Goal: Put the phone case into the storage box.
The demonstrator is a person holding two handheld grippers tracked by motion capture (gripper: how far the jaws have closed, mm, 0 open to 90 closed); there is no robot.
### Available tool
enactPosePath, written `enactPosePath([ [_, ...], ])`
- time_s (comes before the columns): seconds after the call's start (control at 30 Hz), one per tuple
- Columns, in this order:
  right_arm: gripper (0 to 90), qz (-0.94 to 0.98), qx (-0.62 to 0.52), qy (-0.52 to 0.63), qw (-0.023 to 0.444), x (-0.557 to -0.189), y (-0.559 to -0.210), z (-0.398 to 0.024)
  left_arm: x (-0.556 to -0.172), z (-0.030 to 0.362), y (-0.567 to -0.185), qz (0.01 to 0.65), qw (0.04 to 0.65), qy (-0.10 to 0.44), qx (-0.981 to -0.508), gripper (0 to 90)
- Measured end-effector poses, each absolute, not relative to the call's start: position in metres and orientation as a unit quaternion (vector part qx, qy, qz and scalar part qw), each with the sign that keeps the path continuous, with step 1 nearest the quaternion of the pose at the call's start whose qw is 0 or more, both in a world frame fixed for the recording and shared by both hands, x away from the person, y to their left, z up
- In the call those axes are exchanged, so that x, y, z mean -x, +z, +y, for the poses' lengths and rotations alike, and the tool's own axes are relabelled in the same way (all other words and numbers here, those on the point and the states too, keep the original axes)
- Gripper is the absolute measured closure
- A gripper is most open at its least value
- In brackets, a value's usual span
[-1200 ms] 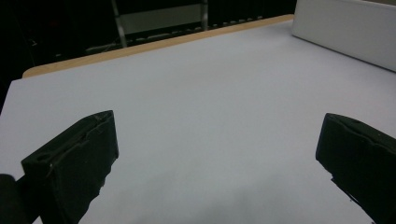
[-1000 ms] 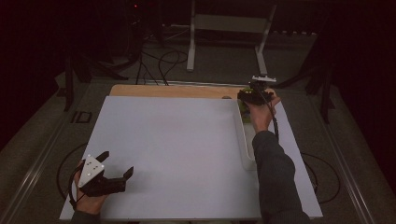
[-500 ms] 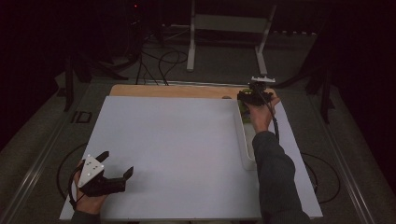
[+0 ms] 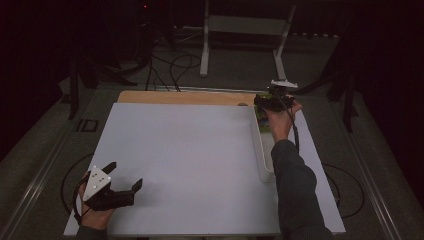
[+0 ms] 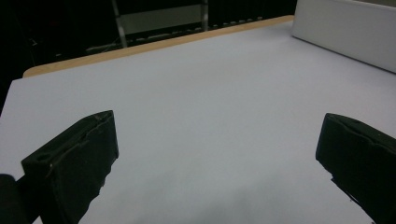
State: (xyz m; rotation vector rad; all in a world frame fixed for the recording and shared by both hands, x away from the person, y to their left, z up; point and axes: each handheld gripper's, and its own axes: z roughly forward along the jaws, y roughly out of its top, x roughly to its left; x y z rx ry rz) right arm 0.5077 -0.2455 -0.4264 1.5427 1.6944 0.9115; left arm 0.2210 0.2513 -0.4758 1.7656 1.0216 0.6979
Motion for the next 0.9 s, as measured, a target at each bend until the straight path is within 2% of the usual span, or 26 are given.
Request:
enactPosePath([
  [0.4,8.0,0.653,-0.582,0.359,0.326,-0.5,-0.418,-0.242,-0.22,0.251,-0.476,0.418,0.474,0.286,-0.72,0.0],
  [0.9,8.1,0.685,-0.554,0.375,0.29,-0.478,-0.413,-0.235,-0.22,0.25,-0.476,0.417,0.474,0.286,-0.721,0.0],
])
